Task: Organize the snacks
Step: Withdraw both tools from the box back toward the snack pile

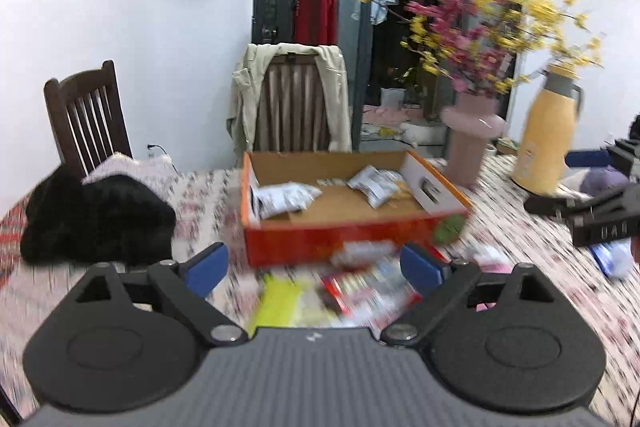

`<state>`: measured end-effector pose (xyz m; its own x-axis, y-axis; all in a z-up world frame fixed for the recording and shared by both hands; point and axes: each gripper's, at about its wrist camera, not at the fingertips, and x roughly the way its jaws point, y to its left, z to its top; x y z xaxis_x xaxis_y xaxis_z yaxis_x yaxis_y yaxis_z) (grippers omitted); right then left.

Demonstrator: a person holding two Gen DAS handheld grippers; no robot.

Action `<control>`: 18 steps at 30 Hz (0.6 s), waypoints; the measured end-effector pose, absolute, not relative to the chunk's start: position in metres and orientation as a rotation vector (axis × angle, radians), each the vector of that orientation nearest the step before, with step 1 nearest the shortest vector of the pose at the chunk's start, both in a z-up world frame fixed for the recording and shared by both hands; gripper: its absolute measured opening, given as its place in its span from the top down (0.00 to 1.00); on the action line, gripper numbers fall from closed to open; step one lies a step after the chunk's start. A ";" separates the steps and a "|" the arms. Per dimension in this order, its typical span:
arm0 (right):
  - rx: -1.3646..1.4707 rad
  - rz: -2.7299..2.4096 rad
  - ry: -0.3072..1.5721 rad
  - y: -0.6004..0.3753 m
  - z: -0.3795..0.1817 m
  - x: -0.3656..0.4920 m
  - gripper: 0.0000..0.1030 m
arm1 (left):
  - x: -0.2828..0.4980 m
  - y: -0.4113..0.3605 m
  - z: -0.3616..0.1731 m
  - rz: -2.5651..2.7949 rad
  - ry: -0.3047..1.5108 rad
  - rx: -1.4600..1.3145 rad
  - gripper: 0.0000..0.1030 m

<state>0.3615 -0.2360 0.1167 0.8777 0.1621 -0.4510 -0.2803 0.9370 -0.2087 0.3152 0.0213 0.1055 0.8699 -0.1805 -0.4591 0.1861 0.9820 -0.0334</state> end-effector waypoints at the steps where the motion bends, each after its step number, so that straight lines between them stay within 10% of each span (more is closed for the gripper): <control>1: -0.254 0.236 0.436 -0.238 0.117 0.346 0.03 | 0.298 0.018 0.100 -0.201 0.468 0.012 0.06; 18: -0.053 0.071 0.379 -0.260 0.011 0.139 0.00 | 0.136 0.021 0.012 -0.115 0.505 -0.049 0.00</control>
<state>0.1388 -0.2597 0.0115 0.9266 0.0588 -0.3715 -0.0788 0.9961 -0.0389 0.1357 0.0208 0.0115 0.8688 -0.1219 -0.4799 0.0979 0.9924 -0.0748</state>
